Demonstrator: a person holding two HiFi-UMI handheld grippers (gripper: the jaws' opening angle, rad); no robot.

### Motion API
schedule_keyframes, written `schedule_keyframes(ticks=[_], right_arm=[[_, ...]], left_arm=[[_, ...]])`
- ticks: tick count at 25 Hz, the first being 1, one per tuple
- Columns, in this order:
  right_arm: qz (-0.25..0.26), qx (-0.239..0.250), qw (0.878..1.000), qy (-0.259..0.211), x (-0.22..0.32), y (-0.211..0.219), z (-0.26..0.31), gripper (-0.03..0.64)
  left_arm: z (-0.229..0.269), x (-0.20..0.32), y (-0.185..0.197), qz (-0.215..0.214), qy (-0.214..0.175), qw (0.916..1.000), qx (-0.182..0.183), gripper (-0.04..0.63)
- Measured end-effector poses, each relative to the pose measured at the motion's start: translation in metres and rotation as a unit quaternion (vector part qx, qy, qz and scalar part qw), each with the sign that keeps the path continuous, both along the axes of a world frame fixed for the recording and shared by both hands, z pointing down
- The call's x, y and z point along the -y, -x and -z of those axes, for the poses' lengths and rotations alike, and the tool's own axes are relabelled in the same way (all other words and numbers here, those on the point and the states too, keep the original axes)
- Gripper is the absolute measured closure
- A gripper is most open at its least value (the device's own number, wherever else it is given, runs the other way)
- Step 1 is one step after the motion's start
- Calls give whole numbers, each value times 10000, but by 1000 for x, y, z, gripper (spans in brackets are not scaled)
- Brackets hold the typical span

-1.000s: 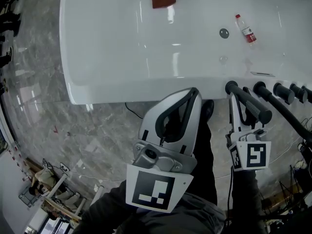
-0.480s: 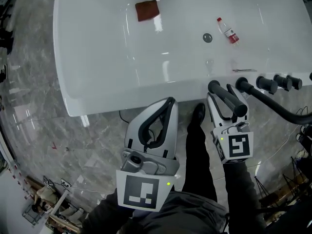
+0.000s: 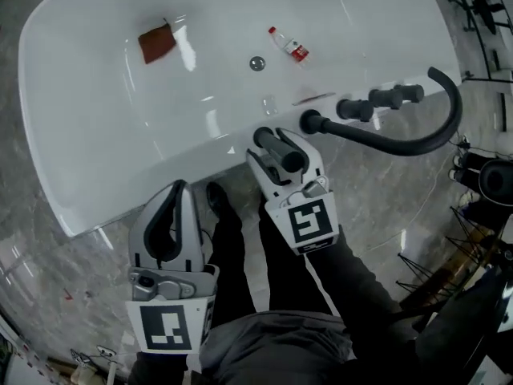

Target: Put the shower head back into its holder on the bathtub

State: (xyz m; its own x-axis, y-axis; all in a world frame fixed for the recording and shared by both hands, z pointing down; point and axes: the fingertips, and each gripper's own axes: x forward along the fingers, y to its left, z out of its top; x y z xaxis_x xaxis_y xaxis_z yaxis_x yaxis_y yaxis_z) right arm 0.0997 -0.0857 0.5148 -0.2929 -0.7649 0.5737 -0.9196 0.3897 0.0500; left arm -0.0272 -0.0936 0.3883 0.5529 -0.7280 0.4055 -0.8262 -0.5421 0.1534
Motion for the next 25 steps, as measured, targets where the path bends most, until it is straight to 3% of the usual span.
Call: schedule_keyframes(ticks=[3, 25], right_arm=[[-33, 159, 9998, -63, 5, 1, 4, 379], [-80, -11, 9999, -63, 1, -13, 6, 379]], left_arm=[[11, 10, -10, 5, -299, 9995, -63, 592], [6, 2, -20, -100, -199, 9996, -144, 592]])
